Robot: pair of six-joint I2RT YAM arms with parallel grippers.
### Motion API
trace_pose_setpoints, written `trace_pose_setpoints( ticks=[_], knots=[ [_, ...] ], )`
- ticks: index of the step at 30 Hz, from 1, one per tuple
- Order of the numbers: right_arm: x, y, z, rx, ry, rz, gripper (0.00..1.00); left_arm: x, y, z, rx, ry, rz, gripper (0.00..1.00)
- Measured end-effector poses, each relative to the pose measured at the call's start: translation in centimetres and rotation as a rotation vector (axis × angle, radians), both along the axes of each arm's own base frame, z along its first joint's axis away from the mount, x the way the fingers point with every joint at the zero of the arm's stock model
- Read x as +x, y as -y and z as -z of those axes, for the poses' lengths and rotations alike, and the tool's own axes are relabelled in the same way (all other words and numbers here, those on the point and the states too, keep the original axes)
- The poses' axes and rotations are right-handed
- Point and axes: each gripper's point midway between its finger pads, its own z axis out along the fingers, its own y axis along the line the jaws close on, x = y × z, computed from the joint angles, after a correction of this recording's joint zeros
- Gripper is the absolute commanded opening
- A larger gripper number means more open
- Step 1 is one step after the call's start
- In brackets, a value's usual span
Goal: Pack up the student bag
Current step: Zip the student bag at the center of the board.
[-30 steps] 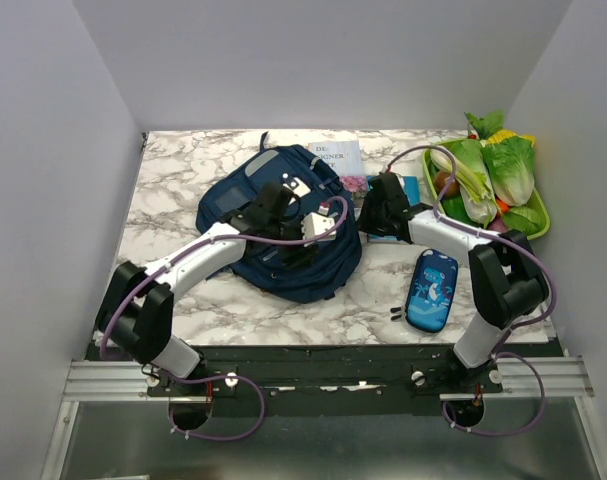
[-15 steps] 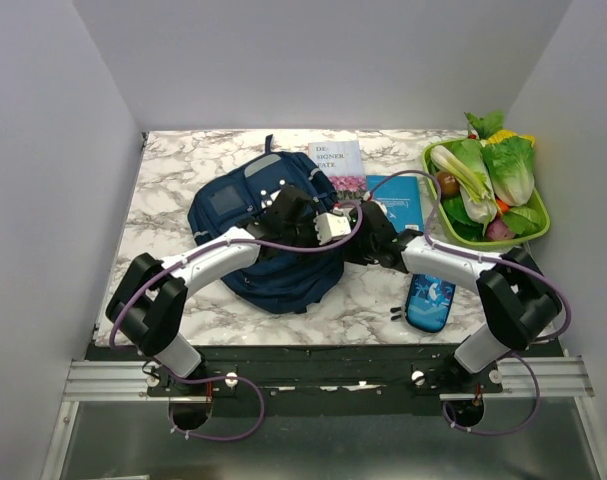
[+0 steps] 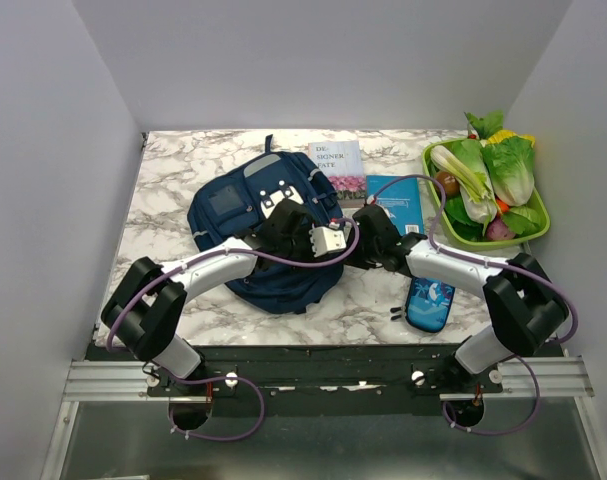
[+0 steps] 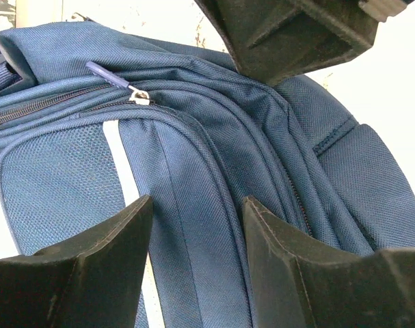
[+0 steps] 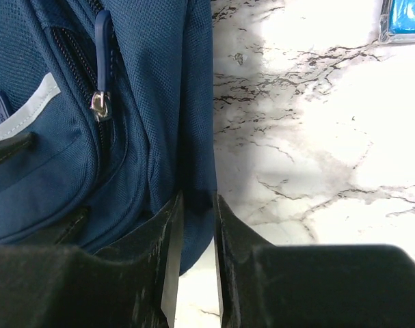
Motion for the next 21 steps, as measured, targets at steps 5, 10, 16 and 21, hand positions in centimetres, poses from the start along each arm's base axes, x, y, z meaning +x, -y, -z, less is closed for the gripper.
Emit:
trace_pose_setpoints(
  ticks=[5, 10, 16, 21],
  knots=[
    [-0.3, 0.0, 0.0, 0.002, -0.008, -0.005, 0.33, 0.5, -0.1, -0.2, 0.003, 0.022, -0.02, 0.65],
    [-0.5, 0.0, -0.2, 0.01, -0.008, -0.011, 0.33, 1.8, -0.6, -0.7, 0.018, 0.088, -0.055, 0.8],
    [-0.8, 0.1, -0.2, 0.013, -0.011, -0.016, 0.33, 2.0, -0.9, -1.0, 0.028, 0.13, -0.065, 0.45],
    [-0.9, 0.2, -0.2, 0.013, -0.011, -0.016, 0.33, 2.1, -1.1, -0.9, 0.044, 0.143, -0.061, 0.0]
  ],
)
